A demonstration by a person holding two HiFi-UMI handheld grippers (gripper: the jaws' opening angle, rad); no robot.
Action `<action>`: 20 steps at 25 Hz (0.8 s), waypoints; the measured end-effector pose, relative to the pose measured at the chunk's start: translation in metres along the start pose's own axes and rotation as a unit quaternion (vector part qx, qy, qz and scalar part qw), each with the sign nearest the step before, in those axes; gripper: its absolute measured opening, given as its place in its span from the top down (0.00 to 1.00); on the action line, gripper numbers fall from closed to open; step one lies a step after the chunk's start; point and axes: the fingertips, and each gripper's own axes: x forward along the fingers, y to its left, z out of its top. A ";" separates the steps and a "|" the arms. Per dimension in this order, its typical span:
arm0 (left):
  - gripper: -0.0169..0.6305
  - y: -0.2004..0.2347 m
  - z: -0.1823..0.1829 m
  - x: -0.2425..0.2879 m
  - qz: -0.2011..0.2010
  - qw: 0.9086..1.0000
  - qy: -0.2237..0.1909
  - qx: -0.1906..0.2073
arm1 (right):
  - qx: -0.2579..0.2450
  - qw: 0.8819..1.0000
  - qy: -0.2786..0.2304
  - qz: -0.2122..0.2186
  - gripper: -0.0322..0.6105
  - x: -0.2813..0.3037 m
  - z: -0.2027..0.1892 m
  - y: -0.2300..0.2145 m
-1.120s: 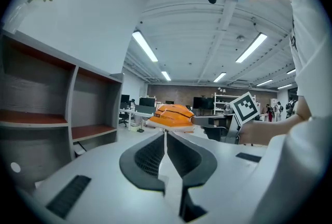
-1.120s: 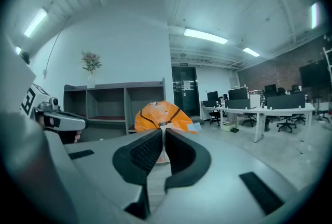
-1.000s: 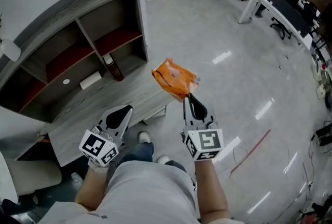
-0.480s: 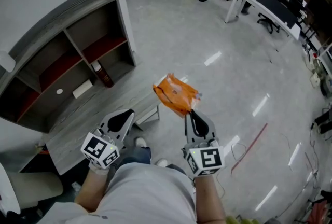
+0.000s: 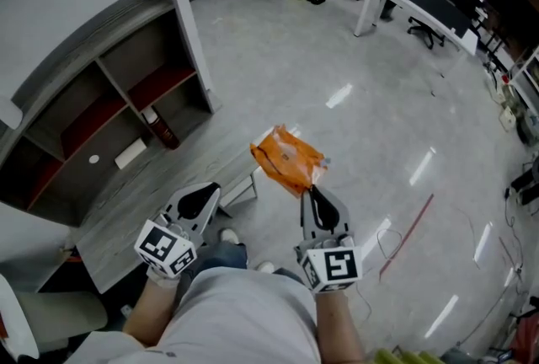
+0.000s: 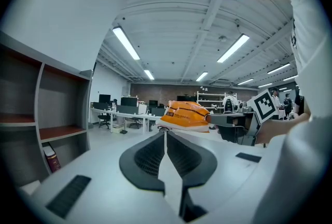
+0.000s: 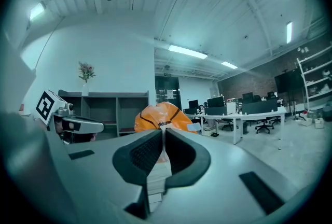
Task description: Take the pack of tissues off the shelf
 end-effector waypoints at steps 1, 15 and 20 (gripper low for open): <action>0.93 -0.002 0.000 0.000 -0.001 1.000 0.000 0.001 | 0.001 1.000 -0.002 -0.002 0.90 -0.002 0.000 -0.001; 0.93 -0.008 0.001 -0.002 -0.006 1.000 0.007 0.011 | 0.004 1.000 -0.001 0.015 0.90 0.000 -0.004 0.009; 0.93 -0.002 0.002 0.002 -0.006 1.000 0.008 0.010 | 0.003 1.000 0.001 0.017 0.90 0.006 -0.003 0.010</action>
